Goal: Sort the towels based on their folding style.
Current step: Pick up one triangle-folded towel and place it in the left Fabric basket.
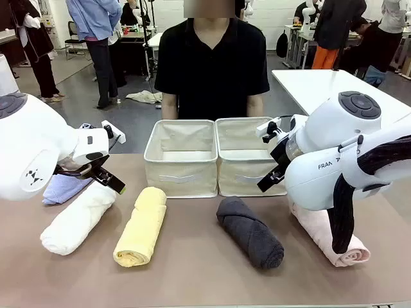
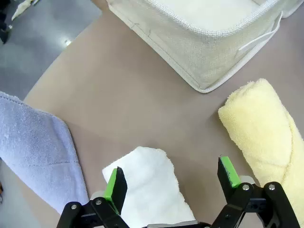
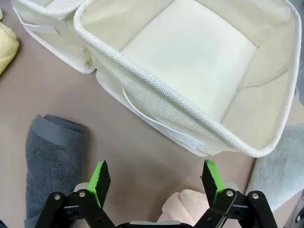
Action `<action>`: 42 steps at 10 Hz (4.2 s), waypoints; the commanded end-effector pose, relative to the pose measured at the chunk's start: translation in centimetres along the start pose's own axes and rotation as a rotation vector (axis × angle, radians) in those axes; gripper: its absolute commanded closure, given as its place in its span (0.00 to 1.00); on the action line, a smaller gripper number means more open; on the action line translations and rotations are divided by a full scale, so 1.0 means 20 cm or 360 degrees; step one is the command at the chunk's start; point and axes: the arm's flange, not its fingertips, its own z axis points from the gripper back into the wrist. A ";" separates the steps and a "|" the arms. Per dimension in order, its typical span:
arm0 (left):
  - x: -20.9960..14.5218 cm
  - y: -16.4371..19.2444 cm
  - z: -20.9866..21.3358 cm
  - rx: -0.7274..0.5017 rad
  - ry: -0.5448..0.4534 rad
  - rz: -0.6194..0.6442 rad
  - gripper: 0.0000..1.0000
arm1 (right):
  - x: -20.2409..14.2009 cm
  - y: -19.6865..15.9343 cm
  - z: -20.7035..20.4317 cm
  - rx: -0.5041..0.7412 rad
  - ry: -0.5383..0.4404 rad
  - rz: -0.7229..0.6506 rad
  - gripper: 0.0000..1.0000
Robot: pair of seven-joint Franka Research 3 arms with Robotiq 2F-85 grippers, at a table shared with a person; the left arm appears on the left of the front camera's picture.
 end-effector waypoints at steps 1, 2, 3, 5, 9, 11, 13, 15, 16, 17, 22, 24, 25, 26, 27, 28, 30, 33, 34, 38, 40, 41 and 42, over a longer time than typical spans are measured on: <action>0.00 0.00 0.00 0.0000 0.0000 -0.0001 0.00 | 0.00 0.00 0.00 0.0000 0.0000 0.0000 0.00; 0.00 0.00 0.00 0.0000 0.0000 -0.0001 0.00 | 0.00 0.00 0.00 0.0000 0.0000 0.0000 0.00; 0.00 0.00 0.00 0.0000 0.0000 -0.0001 0.00 | 0.00 0.00 0.00 0.0000 0.0000 0.0000 0.00; 0.00 0.00 0.00 0.0000 0.0000 -0.0001 0.00 | 0.00 0.00 0.00 0.0000 0.0000 0.0000 0.00; 0.00 0.00 0.00 0.0000 0.0000 -0.0001 0.00 | 0.00 0.00 0.00 0.0000 0.0000 0.0000 0.00; 0.00 0.00 0.00 0.0000 0.0000 -0.0001 0.00 | 0.00 0.00 0.00 0.0000 0.0000 0.0000 0.00; 0.00 0.00 0.00 0.0000 0.0000 -0.0001 0.00 | 0.00 0.00 0.00 0.0000 0.0000 0.0000 0.00; 0.00 0.00 0.00 0.0000 0.0000 -0.0001 0.00 | 0.00 0.00 0.00 0.0000 0.0000 0.0000 0.00; 0.00 0.00 0.00 0.0000 0.0000 -0.0001 0.00 | 0.00 0.00 0.00 0.0000 0.0000 0.0000 0.00; 0.00 0.00 0.00 0.0000 0.0000 -0.0001 0.00 | 0.00 0.00 0.00 0.0000 0.0000 0.0000 0.00; 0.26 0.06 0.63 0.0061 -0.0053 -0.0216 0.00 | 0.32 0.04 0.71 -0.0037 0.0100 0.0089 0.00; 0.39 0.01 1.01 0.0208 -0.0063 -0.0279 0.00 | 0.44 0.11 1.03 -0.0134 0.0191 0.0114 0.00; 0.44 -0.02 1.15 0.0187 -0.0023 -0.0326 0.00 | 0.47 0.13 1.14 -0.0143 0.0208 0.0109 0.00; 0.48 -0.01 1.25 0.0208 -0.0010 -0.0317 0.00 | 0.50 0.16 1.24 -0.0150 0.0211 0.0097 0.00; 0.49 0.00 1.34 0.0231 -0.0025 -0.0279 0.00 | 0.51 0.18 1.30 -0.0181 0.0209 0.0081 0.00; 0.45 -0.02 1.38 0.0271 -0.0006 -0.0279 0.00 | 0.46 0.16 1.26 -0.0110 0.0157 0.0124 0.00; 0.46 -0.03 1.36 0.0192 -0.0062 -0.0300 0.00 | 0.46 0.16 1.26 -0.0110 0.0157 0.0124 0.00; 0.46 -0.03 1.36 0.0192 -0.0062 -0.0300 0.00 | 0.46 0.16 1.26 -0.0110 0.0157 0.0124 0.00; 0.47 -0.02 1.38 0.0197 -0.0039 -0.0298 0.00 | 0.47 0.17 1.28 -0.0117 0.0190 0.0111 0.00; 0.30 0.49 1.40 -0.1006 -0.0006 -0.0437 0.00 | 0.14 -0.44 1.36 0.1515 -0.0110 0.0403 0.00; 0.18 0.70 1.44 -0.1134 -0.0158 -0.0388 0.00 | -0.03 -0.73 1.34 0.1680 -0.0331 0.0287 0.00; 0.10 0.83 1.45 -0.1188 -0.0271 -0.0331 0.00 | -0.14 -0.86 1.31 0.1725 -0.0404 0.0237 0.00; 0.03 0.95 1.47 -0.1225 -0.0359 -0.0310 0.00 | -0.24 -0.95 1.31 0.1772 -0.0502 0.0217 0.00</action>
